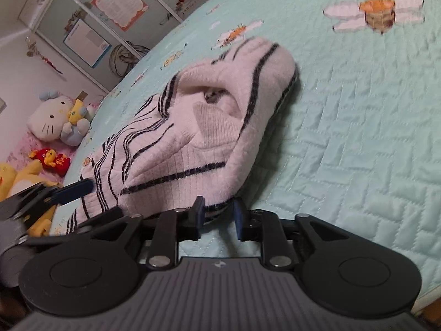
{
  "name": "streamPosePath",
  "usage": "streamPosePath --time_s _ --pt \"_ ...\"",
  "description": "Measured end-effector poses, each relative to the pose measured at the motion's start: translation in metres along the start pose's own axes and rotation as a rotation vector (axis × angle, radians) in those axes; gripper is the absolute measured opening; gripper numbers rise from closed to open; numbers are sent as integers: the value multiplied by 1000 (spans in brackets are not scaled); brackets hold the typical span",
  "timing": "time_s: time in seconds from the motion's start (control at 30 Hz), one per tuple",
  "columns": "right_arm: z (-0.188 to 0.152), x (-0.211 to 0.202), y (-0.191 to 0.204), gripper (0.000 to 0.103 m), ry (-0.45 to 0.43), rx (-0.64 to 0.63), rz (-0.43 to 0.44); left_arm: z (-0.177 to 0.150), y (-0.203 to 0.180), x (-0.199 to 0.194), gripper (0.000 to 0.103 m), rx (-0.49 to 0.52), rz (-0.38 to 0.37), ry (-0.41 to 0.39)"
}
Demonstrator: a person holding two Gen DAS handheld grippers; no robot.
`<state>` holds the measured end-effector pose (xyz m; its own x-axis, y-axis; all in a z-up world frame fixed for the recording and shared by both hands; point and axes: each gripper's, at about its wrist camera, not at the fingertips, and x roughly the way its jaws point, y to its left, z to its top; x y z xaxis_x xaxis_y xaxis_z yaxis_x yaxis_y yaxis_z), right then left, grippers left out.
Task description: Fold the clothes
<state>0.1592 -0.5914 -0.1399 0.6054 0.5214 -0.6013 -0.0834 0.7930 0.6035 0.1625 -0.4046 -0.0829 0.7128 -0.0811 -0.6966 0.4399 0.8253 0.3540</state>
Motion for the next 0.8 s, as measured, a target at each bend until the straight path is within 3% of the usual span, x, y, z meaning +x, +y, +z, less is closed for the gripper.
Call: streamPosePath --time_s 0.07,0.1,0.13,0.17,0.23,0.43,0.57,0.67,0.8 --pt "0 -4 1 28 -19 -13 -3 2 -1 16 64 -17 20 25" --pt "0 -6 1 28 -28 -20 -6 3 -1 23 53 -29 28 37" --pt "0 -7 2 30 -38 -26 -8 4 2 25 24 -59 18 39" --pt "0 -8 2 32 -46 -33 -10 5 6 26 11 -90 8 40" --pt "1 -10 2 34 -61 -42 -18 4 15 16 11 -151 -15 22" --pt "5 -14 -7 36 -88 -14 -42 -10 58 -53 10 -309 26 -95" --pt "8 -15 -4 41 -98 -26 -55 -32 100 -101 10 -412 139 -145" --pt "10 -14 3 46 -102 -61 -63 -55 118 -123 10 -445 204 -131" --pt "13 -12 20 50 -111 -162 -78 -90 130 -122 10 -515 256 -37"
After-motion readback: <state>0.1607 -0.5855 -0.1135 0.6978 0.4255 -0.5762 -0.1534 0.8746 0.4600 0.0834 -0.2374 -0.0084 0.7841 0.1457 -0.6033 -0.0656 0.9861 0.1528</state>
